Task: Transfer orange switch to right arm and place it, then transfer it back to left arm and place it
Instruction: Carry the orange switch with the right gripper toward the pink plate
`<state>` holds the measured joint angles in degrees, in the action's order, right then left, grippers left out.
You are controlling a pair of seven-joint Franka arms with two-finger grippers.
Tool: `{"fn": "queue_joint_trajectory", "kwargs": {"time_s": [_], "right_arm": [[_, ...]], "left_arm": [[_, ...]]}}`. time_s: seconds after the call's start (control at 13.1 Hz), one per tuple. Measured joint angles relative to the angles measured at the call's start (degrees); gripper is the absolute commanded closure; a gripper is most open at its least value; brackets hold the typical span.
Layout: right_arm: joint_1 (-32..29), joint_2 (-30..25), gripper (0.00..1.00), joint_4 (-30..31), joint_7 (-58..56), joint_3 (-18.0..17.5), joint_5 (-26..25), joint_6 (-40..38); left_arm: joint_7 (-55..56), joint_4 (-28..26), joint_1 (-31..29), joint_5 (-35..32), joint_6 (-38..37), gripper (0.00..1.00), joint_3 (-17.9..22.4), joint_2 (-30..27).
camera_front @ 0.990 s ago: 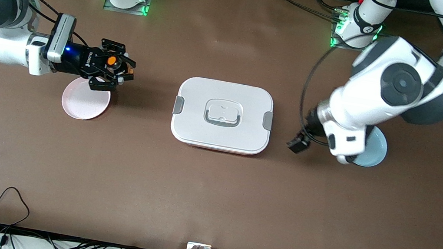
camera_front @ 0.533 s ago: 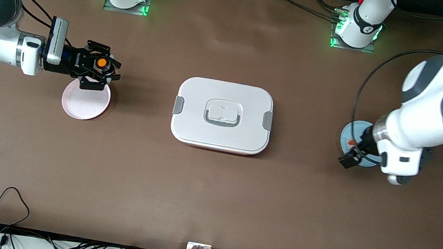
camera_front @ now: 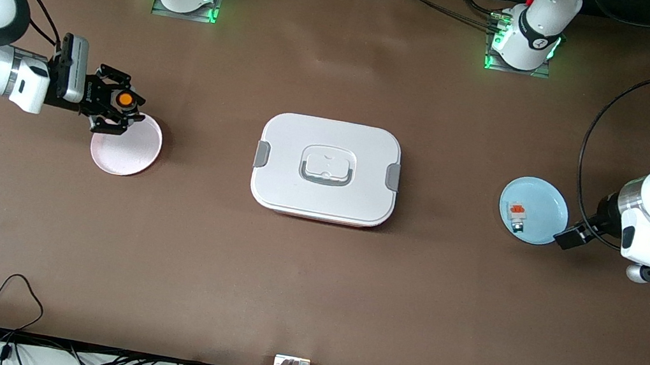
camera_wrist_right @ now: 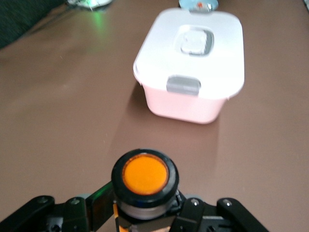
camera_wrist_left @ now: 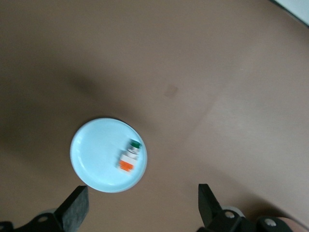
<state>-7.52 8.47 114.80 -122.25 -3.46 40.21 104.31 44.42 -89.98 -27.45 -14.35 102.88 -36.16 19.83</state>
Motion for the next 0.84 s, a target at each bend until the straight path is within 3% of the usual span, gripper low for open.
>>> {"fn": "queue_joint_trajectory", "kwargs": {"time_s": [0.3, 0.53, 0.69, 0.84], "right_arm": [[0.0, 0.31, 0.86, 3.24, 8.85, -0.06, -5.22, 9.72], [-0.69, 0.69, 0.86, 3.84, 20.73, -0.02, -9.69, 11.91], [-1.77, 1.07, 0.86, 3.85, 29.45, 0.01, -12.1, 12.42], [-2.09, 1.17, 0.86, 3.85, 39.3, -0.02, -20.87, 15.06]], "left_arm": [[-14.63, -0.77, 12.04, 4.01, -1.11, 0.0, 17.3, -4.12], [-24.32, -2.86, 20.27, 8.97, -2.43, 0.0, 30.0, -8.63], [-27.28, -4.78, 25.48, 11.22, -4.12, 0.0, 35.74, -12.21], [-29.14, -6.14, 29.62, 14.19, -6.42, 0.0, 39.64, -15.96]]}}
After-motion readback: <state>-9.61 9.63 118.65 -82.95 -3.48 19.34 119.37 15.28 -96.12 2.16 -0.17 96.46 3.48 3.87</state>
